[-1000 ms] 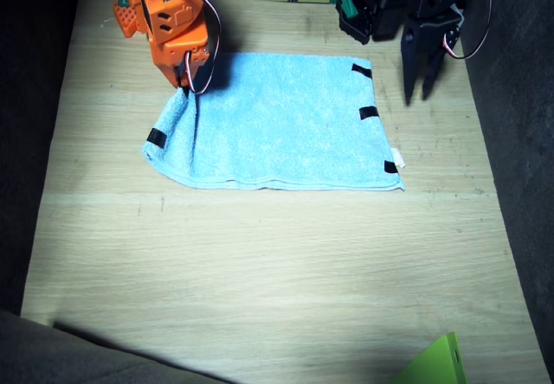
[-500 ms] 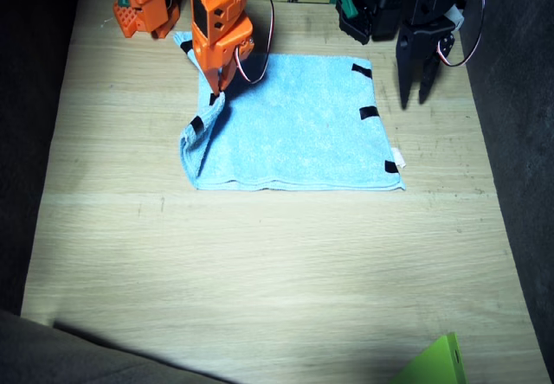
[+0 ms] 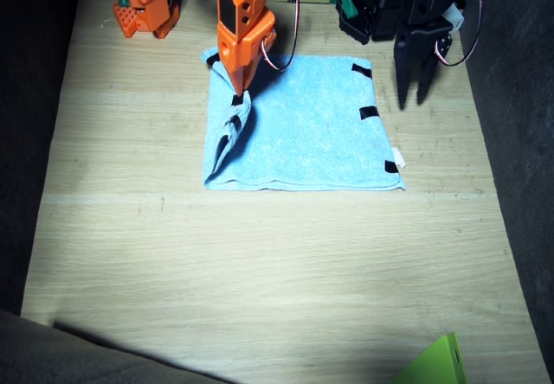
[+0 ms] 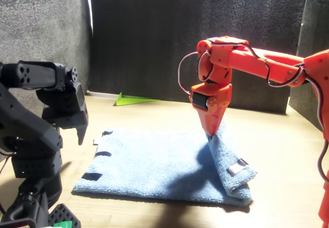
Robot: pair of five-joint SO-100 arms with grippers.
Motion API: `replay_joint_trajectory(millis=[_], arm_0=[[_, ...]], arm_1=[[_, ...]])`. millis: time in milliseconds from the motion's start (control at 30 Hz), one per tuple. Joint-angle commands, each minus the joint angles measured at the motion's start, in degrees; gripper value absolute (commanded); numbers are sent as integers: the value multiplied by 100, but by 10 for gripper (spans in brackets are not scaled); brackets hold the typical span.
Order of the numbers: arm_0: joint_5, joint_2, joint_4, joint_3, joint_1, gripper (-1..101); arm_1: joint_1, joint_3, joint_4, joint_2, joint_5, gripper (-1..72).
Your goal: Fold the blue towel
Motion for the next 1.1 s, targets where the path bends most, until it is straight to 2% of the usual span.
replay_joint_trajectory(millis=[0,800,900,1067], arm_0=[[62,167,62,26,62,249],[114,686,62,299,26,265],[114,686,62,308,26,266],[105,729,62,325,26,269]], arm_1=[[167,-334,88,114,-9,-1],[246,-1538,88,-1283,-589,2],[264,-1573,88,-1415,-694,97],[281,-1617,88,-1582,-967,147]])
